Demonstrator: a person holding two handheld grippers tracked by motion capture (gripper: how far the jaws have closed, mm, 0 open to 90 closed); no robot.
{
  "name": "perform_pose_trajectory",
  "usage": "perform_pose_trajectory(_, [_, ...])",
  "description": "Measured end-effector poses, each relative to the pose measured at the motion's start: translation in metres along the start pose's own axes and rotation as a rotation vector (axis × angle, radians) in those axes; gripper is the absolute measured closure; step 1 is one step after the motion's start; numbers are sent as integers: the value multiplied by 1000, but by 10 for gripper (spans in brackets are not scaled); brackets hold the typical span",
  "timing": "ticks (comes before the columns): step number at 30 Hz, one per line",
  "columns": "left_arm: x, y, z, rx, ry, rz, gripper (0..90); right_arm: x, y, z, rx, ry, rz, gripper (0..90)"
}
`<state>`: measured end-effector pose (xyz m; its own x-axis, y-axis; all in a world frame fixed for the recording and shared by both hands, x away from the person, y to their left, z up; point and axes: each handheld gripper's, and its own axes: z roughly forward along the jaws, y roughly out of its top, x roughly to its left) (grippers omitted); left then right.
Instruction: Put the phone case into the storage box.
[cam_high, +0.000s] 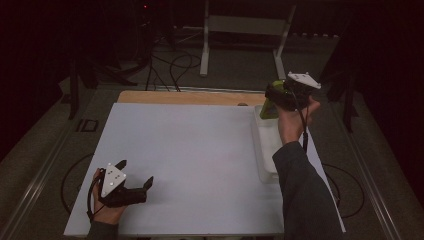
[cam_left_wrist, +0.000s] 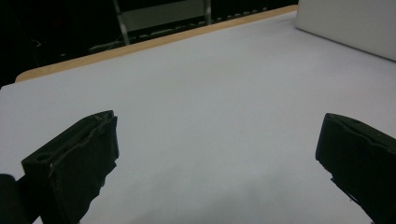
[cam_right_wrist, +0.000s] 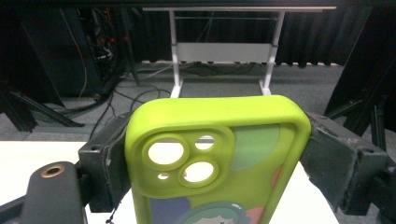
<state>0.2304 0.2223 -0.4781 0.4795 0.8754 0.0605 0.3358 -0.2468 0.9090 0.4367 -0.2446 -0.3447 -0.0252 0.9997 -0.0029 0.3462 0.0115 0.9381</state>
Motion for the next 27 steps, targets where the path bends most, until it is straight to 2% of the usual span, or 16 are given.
perform_pose_trajectory(11, [0, 0, 0, 3, -2, 0, 1, 2, -3, 14, 29, -26, -17, 168])
perform_pose_trajectory(27, [1, 0, 1, 4, -6, 1, 1, 1, -9, 30, 71, -37, 0, 168])
